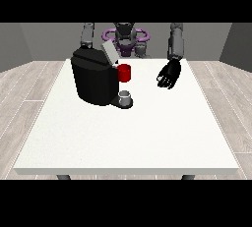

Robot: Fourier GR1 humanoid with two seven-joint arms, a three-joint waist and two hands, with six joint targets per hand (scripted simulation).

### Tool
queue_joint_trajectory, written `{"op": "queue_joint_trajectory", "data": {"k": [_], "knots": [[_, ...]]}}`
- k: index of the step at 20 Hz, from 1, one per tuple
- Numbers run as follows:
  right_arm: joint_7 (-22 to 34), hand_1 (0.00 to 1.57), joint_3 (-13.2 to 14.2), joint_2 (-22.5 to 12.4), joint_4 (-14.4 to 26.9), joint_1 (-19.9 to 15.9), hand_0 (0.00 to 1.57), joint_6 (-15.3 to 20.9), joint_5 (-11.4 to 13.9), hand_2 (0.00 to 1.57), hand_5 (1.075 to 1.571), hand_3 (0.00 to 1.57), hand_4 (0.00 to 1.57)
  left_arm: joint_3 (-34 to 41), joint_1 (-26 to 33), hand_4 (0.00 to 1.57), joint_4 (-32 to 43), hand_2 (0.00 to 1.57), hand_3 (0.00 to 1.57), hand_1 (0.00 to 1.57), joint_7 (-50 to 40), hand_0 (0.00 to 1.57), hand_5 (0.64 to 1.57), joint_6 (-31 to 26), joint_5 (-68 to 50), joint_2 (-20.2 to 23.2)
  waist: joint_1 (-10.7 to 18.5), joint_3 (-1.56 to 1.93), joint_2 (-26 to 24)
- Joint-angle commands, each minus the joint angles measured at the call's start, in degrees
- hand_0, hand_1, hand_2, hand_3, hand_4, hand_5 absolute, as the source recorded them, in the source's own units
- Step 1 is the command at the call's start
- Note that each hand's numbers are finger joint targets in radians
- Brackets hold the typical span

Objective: Insert the coffee pod into the coffee machine and close the lid

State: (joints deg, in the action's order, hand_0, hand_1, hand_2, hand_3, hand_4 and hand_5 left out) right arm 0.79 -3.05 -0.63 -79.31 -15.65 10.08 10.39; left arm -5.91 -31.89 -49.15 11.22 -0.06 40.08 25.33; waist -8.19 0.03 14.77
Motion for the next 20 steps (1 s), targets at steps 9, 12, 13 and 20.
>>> {"op": "queue_joint_trajectory", "data": {"k": [9, 12, 13, 20], "knots": [[-2.1, 0.00, 2.2, -1.2, 1.9, 1.6, 0.00, -4.3, -3.9, 0.00, 1.571, 0.00, 0.00, -1.6, -1.4, 0.40, 10.7, 0.98, 0.87, 0.79, 2.2, 0.79, 1.571, -0.6, 7.9, -0.1, -1.5, -0.04, -2.0], [-3.2, 0.00, 4.5, -0.8, 7.3, 0.4, 0.00, -2.4, -4.0, 0.00, 1.571, 0.00, 0.00, -3.3, -1.9, 0.40, 8.6, 1.12, 1.01, 1.04, 1.9, 1.04, 1.571, -0.9, 10.4, -1.4, 1.5, -0.02, -3.9], [-6.8, 0.00, 5.4, -2.5, 8.9, 0.6, 0.00, -3.2, -3.7, 0.00, 1.571, 0.00, 0.00, -1.4, -3.9, 0.39, 9.3, 1.20, 1.09, 1.12, 3.7, 1.12, 1.571, -1.5, 9.1, -0.6, 1.0, -0.03, -2.1], [-1.3, 0.00, 2.3, -0.9, 9.2, 2.5, 0.00, 1.0, 1.2, 0.00, 1.571, 0.00, 0.00, 2.3, -6.4, 0.52, 8.4, 1.44, 1.36, 1.45, 7.6, 1.45, 1.571, -8.1, 2.9, -2.8, 2.3, -0.04, -7.6]]}}
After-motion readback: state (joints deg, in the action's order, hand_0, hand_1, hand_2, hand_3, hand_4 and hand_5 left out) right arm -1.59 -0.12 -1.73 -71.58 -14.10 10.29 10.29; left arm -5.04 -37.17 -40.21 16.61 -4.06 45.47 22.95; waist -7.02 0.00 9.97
